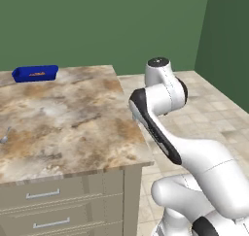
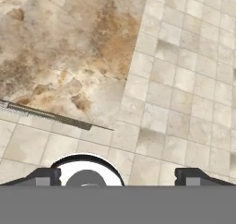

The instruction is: Take the tongs from the drawer on the left and place them on the dining counter next to the tray containing the hot dog.

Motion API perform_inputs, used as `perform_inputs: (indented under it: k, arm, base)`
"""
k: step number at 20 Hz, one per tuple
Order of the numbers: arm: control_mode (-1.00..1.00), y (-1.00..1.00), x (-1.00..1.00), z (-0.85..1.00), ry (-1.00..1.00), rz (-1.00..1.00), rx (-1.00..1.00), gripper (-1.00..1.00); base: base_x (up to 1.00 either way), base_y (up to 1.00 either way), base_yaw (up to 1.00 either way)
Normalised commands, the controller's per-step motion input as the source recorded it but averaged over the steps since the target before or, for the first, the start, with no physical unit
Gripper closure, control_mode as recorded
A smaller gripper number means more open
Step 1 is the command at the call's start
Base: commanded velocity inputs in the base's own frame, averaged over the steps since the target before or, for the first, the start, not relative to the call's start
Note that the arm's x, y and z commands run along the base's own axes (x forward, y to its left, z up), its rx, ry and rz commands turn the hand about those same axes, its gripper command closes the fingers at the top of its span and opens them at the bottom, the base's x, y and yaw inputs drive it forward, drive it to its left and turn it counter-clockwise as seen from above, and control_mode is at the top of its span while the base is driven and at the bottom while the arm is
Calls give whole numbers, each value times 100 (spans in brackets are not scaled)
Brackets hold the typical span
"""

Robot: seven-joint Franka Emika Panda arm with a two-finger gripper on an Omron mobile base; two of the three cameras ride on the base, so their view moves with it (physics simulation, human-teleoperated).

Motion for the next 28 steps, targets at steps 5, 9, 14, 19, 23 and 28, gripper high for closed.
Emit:
perform_inputs:
  k: [5, 9, 14, 19, 23, 28]
  arm:
    - [-100, 59, -15, -27, -3, 10, -7, -100]
    - [-100, 61, -17, -16, -16, 17, 0, -100]
    - [-100, 85, -34, -35, -9, 28, -9, -100]
    - [-100, 93, -19, -32, 0, 30, -16, -100]
    - [-100, 69, -18, -49, -13, 28, -11, -100]
    - [-100, 48, -5, -45, -11, 25, -8, -100]
  base:
    - [0, 0, 0]
    - [0, 0, 0]
    - [0, 0, 0]
    - [0, 0, 0]
    - [0, 0, 0]
    - [0, 0, 0]
